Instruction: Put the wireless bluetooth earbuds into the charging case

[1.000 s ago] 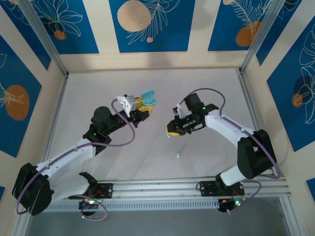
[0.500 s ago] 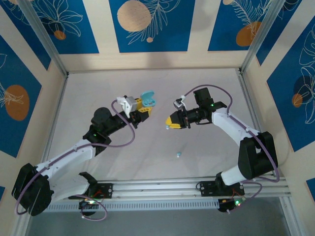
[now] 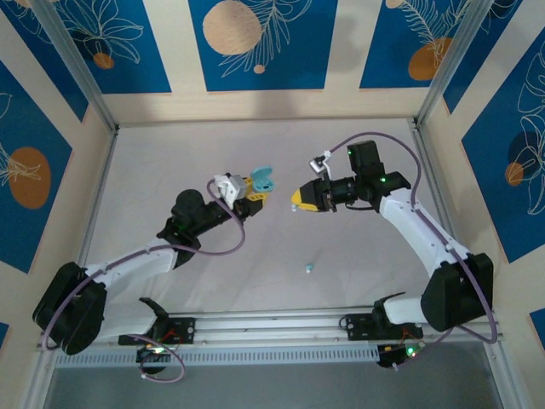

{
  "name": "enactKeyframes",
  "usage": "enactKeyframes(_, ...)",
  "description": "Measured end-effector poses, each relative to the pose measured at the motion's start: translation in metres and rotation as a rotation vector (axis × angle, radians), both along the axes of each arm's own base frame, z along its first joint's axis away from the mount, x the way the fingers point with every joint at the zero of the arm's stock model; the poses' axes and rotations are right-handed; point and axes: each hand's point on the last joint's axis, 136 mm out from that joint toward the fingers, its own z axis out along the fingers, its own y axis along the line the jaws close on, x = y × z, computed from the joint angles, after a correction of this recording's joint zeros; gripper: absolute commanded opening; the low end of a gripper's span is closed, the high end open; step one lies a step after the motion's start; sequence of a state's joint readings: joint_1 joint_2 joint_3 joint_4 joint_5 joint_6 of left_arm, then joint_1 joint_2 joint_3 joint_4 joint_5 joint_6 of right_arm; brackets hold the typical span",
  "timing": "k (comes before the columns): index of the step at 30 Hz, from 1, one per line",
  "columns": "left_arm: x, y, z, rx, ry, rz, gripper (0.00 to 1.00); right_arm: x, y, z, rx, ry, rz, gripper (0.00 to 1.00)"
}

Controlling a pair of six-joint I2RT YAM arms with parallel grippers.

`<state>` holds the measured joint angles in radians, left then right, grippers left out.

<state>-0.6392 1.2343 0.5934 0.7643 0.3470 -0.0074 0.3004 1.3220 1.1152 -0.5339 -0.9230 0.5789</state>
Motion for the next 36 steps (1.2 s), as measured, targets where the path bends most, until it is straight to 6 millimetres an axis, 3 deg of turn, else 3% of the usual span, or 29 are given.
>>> enactKeyframes(7, -0.001, -0.012, -0.005, 0.002, -0.026, -0.024, 0.19, -0.003, -0.002, 0.033, 0.016, -0.083, -0.037, 0.20)
enactKeyframes(19, -0.011, -0.026, -0.004, 0.014, -0.073, -0.065, 0.18, 0.004, 0.020, 0.052, -0.012, -0.205, -0.071, 0.20)
enactKeyframes(28, -0.016, -0.032, 0.002, 0.003, -0.090, -0.082, 0.19, 0.008, 0.043, 0.044, -0.045, -0.233, -0.065, 0.20)
enactKeyframes(36, -0.018, -0.035, 0.008, -0.005, -0.099, -0.090, 0.18, 0.020, 0.045, 0.040, -0.066, -0.241, -0.115, 0.20)
